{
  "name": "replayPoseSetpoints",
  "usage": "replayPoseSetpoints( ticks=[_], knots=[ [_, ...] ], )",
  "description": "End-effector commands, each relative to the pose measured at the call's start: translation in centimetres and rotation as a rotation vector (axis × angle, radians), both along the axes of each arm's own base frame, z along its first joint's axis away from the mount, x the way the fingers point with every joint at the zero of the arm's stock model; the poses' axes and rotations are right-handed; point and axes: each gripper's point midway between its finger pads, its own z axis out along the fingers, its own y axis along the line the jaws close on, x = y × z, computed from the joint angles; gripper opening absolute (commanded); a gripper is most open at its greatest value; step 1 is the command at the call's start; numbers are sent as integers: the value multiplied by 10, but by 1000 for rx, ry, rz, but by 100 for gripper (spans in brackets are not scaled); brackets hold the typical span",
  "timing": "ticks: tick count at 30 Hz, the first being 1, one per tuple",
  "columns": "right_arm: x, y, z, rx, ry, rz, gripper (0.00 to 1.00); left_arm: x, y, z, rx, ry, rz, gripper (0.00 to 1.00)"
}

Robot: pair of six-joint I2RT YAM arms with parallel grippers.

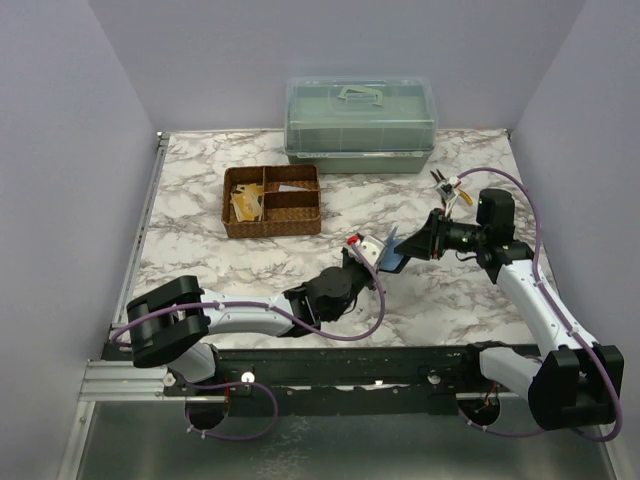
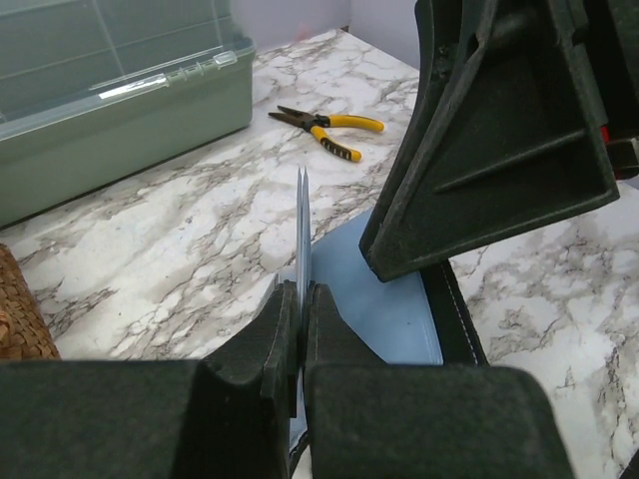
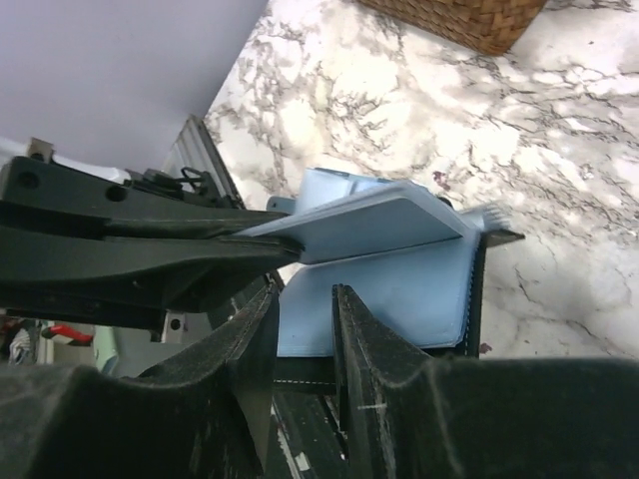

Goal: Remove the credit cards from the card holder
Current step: Remove the credit card from the card holder.

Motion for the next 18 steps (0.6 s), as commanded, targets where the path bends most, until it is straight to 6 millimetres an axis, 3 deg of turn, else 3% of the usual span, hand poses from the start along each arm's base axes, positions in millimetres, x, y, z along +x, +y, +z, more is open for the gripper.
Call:
replayPoseSetpoints(
  ticks=[1, 7, 12, 15, 18],
  knots=[
    [4, -7, -17, -71, 9, -41, 33, 3, 4, 45, -128, -55, 44, 0],
    [3, -7, -22, -69, 17, -46, 33, 0, 8, 52, -158, -59, 40, 0],
    [1, -4, -27, -29, 55, -41, 35, -5, 13, 67, -315, -25, 32, 0],
    [-4, -1, -19, 42, 73, -13, 46, -8, 20, 77, -453, 12, 34, 0],
    [-9, -1, -2, 128, 68, 43, 50, -11, 28, 80, -563, 58, 36, 0]
  ],
)
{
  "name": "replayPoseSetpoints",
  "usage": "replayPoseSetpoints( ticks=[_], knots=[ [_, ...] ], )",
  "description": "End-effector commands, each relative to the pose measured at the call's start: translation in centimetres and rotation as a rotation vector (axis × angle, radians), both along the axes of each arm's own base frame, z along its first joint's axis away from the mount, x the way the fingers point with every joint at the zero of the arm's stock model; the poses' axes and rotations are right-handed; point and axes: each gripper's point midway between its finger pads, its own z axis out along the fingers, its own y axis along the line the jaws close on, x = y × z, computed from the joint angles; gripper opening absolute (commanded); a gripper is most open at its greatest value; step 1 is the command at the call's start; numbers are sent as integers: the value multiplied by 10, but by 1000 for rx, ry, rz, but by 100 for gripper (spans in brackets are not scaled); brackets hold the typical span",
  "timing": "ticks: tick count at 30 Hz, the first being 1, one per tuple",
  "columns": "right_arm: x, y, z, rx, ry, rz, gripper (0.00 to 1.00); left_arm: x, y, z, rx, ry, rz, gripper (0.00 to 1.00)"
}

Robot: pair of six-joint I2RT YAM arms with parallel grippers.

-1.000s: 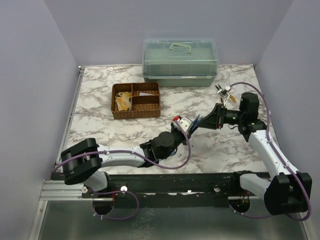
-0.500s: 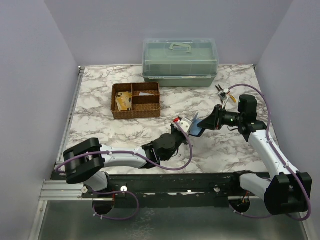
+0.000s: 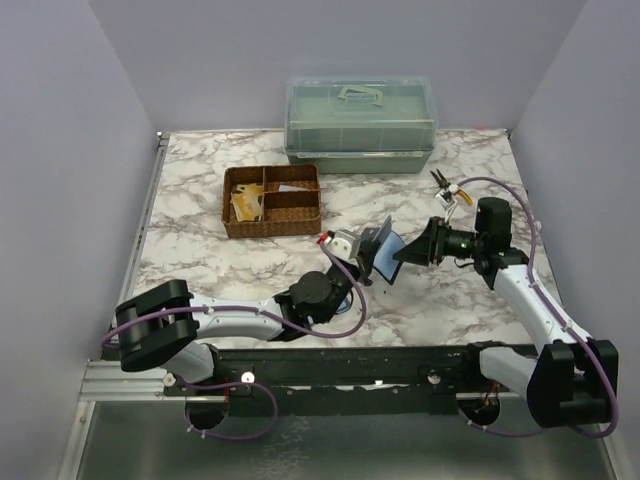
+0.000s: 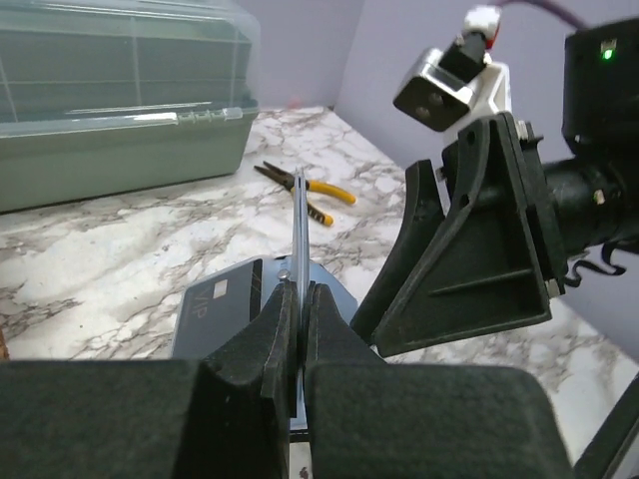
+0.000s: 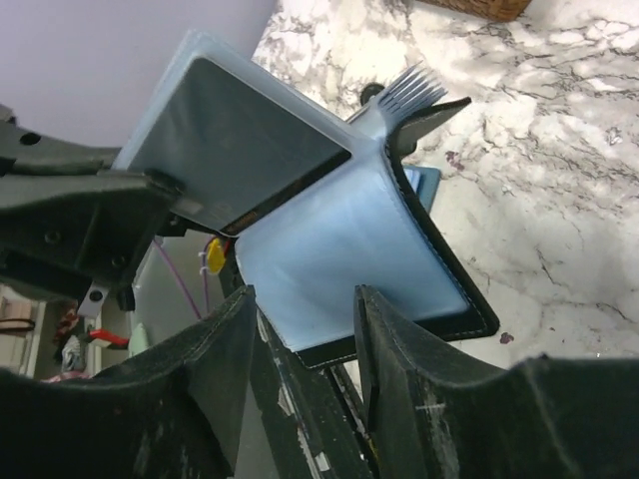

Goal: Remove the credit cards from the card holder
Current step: Remove the credit card from the card holder.

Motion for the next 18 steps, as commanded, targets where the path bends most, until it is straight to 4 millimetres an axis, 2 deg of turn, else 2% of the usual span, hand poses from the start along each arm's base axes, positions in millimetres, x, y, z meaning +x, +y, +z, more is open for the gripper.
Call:
replayPoseSetpoints(
  ticks=[1, 4, 8, 13, 18],
  knots=[
    [-6, 0, 28, 141, -15, 75, 50, -9, 17, 47, -367, 47, -8, 0],
    [-12, 0, 40, 165, -86, 139, 52, -14, 19, 43, -430, 73, -43, 0],
    [-19, -1, 49, 149, -212, 208, 60, -21, 23, 39, -529, 118, -129, 0],
    [-19, -1, 45, 139, -260, 224, 68, -34, 23, 38, -586, 135, -224, 0],
    [-7, -3, 40, 100, -310, 207, 75, -46, 18, 44, -593, 116, -301, 0]
  ],
)
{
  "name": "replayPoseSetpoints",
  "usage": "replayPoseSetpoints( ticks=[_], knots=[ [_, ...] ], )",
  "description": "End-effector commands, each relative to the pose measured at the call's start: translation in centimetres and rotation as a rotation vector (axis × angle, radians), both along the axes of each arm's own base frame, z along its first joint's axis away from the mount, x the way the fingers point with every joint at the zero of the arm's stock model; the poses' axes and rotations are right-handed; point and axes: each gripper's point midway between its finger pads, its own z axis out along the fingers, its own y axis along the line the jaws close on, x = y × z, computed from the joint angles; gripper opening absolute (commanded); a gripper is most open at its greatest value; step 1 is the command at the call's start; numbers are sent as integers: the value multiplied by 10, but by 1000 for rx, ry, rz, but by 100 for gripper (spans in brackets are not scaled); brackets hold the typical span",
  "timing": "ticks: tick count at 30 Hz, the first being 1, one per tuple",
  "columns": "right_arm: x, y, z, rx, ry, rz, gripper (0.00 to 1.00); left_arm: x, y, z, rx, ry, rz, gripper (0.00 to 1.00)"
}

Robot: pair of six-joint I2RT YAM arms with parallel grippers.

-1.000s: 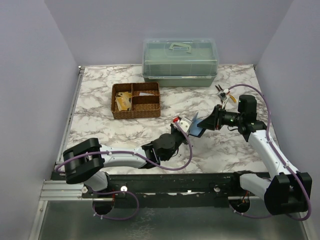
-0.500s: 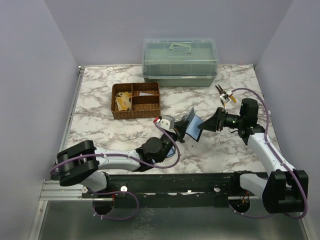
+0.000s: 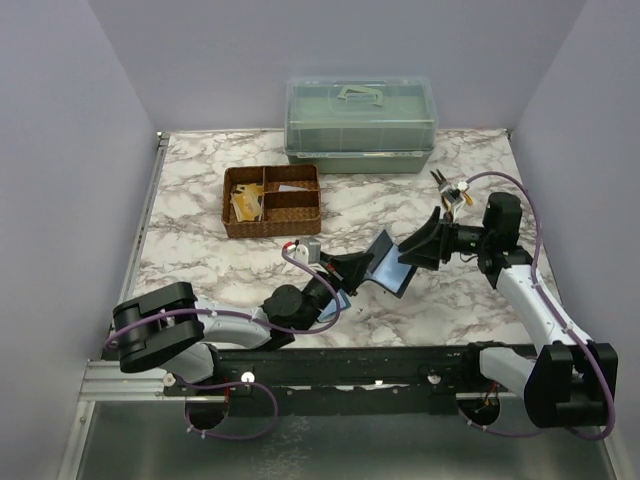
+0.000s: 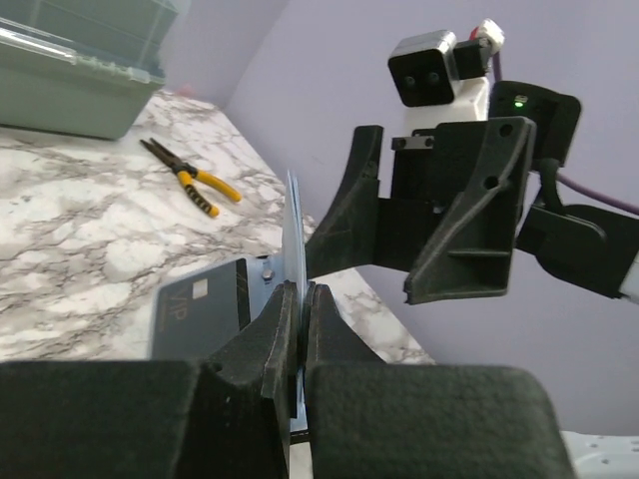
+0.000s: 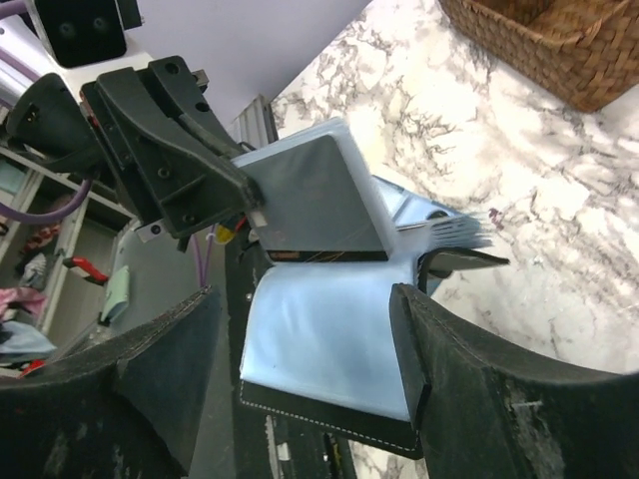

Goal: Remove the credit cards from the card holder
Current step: Remove the credit card from the card holder.

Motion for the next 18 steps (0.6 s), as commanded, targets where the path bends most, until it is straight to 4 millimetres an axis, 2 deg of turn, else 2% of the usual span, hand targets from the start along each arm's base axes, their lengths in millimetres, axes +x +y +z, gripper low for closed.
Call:
replayPoseSetpoints(
  ticks=[1, 5, 12, 15, 18],
  knots=[
    [10, -2, 3, -24, -114, 4, 77, -23, -3, 50, -191, -71, -132, 0],
    [9, -3, -4, -33, -95, -3, 82, -27, -1, 48, -186, -75, -150, 0],
    [5, -1, -4, -8, -72, 28, 88, -27, 0, 54, -230, -90, -151, 0],
    [0, 0, -5, 23, -42, 66, 87, -24, -1, 47, -236, -75, -141, 0],
    [3, 0, -13, 9, -21, 56, 86, -20, -2, 39, -219, -82, -115, 0]
  ],
)
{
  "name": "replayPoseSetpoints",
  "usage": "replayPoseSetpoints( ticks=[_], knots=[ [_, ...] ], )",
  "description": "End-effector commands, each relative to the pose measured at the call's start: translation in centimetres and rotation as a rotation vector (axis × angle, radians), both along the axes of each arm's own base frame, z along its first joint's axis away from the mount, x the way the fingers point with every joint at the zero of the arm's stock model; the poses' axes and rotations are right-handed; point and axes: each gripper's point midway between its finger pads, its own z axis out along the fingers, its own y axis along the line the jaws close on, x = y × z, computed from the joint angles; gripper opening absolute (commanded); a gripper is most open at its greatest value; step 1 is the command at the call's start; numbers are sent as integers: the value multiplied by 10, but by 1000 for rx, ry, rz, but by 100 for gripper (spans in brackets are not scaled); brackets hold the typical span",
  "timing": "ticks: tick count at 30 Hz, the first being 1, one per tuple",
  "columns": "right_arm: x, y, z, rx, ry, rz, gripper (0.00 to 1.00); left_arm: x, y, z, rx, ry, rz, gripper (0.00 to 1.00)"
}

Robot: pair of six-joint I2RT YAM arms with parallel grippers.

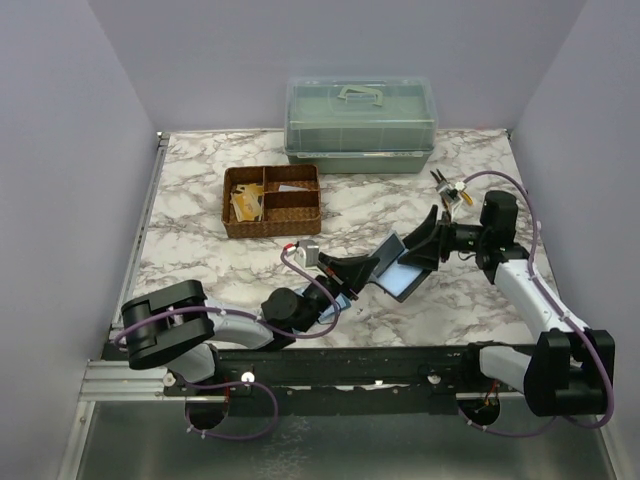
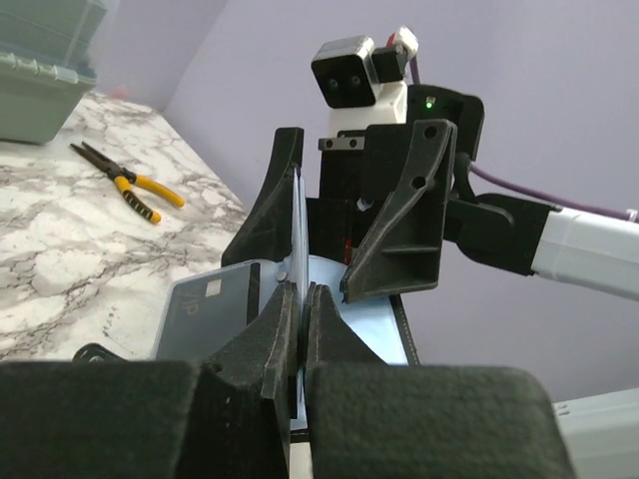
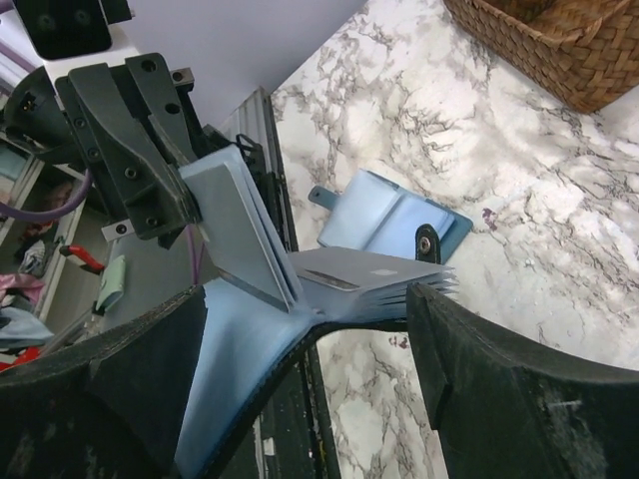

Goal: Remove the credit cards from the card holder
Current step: Remove the credit card from the card holder.

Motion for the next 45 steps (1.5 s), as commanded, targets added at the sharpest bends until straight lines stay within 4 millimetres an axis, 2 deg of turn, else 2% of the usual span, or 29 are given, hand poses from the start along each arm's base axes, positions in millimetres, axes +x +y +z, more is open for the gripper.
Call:
replayPoseSetpoints(
  ticks=[1, 9, 11, 14, 17, 20, 23, 26, 35, 40, 45],
  knots=[
    [-1, -1, -11, 3, 42, 20, 86, 0, 6, 17, -97, -43, 12, 0],
    [14, 8, -42, -99, 147, -5, 77, 14, 2, 9, 65, -100, 105, 0],
    [17, 10, -45, -103, 164, -2, 73, 17, 1, 5, 103, -111, 125, 0],
    [21, 12, -48, -93, 208, 7, 62, 21, -2, -2, 148, -124, 141, 0],
    [24, 15, -50, -85, 247, 22, 58, 23, -3, -6, 175, -131, 153, 0],
    [26, 15, -53, -98, 259, 12, 61, 27, 0, -9, 210, -143, 186, 0],
    [27, 13, -55, -121, 247, -13, 77, 29, 4, -9, 243, -157, 206, 0],
    [28, 12, -58, -147, 243, -41, 82, 30, 4, -10, 282, -172, 215, 0],
    [40, 5, -75, -255, 296, -132, 80, 35, -5, -7, 442, -251, 311, 0],
    [40, 7, -72, -244, 338, -133, 78, 37, -11, -8, 535, -290, 386, 0],
    [32, 16, -58, -141, 390, -71, 73, 35, -16, -8, 515, -283, 372, 0]
  ],
)
